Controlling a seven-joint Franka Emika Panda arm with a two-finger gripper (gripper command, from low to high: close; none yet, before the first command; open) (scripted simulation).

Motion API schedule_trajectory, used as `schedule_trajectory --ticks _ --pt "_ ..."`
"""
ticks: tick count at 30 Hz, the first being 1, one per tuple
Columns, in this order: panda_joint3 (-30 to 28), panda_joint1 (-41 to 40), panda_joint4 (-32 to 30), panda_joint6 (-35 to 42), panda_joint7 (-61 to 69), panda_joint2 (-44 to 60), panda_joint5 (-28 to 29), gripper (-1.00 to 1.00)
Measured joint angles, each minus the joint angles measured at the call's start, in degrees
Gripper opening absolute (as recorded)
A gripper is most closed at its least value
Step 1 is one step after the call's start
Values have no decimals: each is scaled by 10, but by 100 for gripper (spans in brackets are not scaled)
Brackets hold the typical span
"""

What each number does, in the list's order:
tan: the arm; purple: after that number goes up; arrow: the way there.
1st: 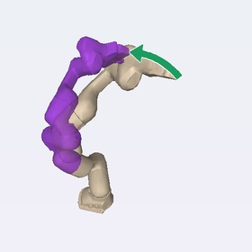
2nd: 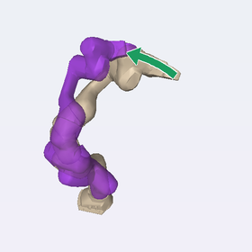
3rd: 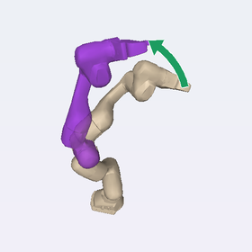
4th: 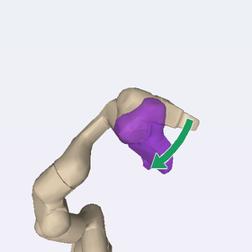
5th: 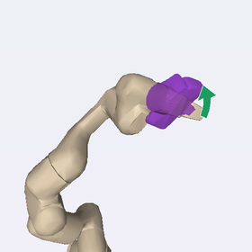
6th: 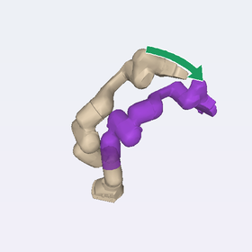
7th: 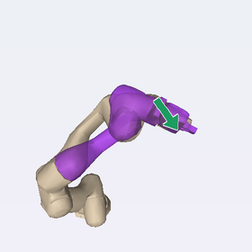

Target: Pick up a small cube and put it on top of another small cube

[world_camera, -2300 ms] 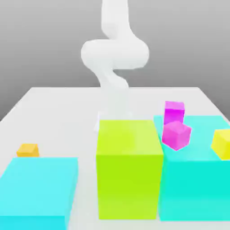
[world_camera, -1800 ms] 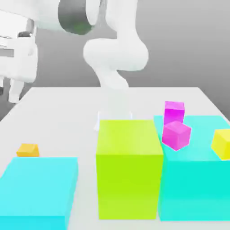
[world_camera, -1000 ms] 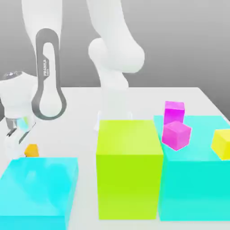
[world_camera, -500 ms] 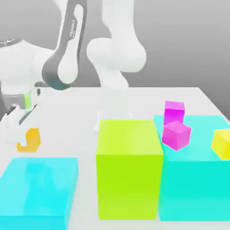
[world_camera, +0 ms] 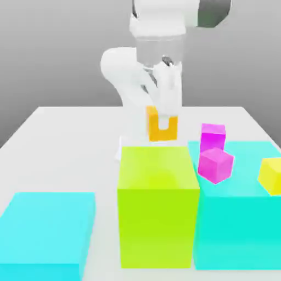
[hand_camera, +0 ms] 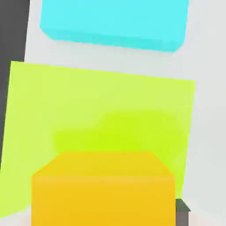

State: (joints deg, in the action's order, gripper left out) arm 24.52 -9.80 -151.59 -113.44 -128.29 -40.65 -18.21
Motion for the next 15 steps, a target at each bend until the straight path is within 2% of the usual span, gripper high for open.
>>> schedule_trajectory --ticks 3,6,7,13,15 --pt "41 51 3 45 -49 -45 -30 -100" --pt "68 67 -39 -9 -58 -32 -52 -100" --pt "75 69 -52 -28 -58 -26 -58 100" --pt "79 70 -59 -37 -58 -23 -61 100" --pt "71 68 -43 -13 -59 -31 -54 100"
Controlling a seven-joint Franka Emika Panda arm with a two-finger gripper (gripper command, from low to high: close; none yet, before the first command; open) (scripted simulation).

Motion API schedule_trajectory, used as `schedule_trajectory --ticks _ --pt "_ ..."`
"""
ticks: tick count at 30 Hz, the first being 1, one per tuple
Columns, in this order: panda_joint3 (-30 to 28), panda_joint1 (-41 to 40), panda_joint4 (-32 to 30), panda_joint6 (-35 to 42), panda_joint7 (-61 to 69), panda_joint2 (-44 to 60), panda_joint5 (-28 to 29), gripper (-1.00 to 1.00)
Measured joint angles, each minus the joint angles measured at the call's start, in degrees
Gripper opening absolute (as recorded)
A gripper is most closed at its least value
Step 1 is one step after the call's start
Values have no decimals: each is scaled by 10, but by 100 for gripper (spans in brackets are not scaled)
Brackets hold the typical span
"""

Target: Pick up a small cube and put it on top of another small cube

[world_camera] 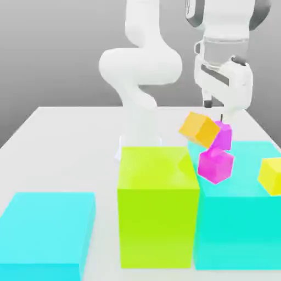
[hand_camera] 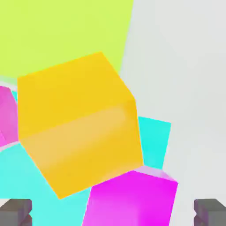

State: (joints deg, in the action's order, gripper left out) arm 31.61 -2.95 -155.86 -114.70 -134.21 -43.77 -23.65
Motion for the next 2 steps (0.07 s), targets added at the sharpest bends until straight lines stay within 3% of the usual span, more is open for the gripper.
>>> schedule_trajectory --ticks 2 --pt "-16 -3 30 44 -2 -14 13 100"
